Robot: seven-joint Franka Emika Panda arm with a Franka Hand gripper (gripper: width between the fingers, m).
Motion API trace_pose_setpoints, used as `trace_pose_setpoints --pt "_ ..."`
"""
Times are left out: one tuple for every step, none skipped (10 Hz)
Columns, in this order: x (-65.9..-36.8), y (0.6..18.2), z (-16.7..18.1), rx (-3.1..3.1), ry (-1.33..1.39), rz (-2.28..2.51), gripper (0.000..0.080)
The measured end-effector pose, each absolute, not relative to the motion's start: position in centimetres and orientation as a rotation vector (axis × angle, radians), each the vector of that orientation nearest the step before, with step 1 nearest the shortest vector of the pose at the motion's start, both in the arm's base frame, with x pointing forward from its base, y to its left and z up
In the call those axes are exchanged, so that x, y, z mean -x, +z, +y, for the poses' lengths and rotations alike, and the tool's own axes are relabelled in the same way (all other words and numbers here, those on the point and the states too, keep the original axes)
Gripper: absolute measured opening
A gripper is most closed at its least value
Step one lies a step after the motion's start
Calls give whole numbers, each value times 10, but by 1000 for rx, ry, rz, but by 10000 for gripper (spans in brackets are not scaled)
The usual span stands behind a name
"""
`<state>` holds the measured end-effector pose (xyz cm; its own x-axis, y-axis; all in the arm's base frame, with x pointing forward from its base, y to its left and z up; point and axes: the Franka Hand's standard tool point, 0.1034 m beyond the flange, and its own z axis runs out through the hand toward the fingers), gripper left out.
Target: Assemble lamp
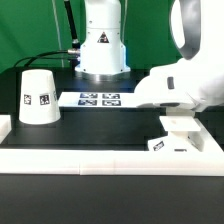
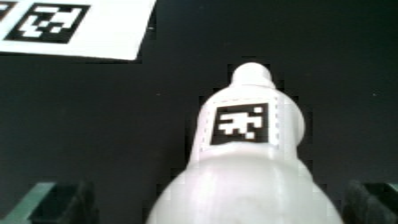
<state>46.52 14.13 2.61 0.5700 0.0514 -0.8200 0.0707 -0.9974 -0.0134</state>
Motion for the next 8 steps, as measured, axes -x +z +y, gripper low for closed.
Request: trace_pose_setpoints --pt "-465 25 142 -2770 -1434 110 698" --pt "-464 22 143 -2770 -1432 112 698" --pt "-463 17 144 -2775 -1421 114 698" --pt "-459 13 145 -2778 -1414 115 698" --pt "-456 9 144 -2778 -1411 112 698" --pt "-452 6 144 -2770 -1417 103 698" --pt "-449 4 143 -2761 -1418 78 698" --pt "-448 4 143 -2757 -1419 71 698"
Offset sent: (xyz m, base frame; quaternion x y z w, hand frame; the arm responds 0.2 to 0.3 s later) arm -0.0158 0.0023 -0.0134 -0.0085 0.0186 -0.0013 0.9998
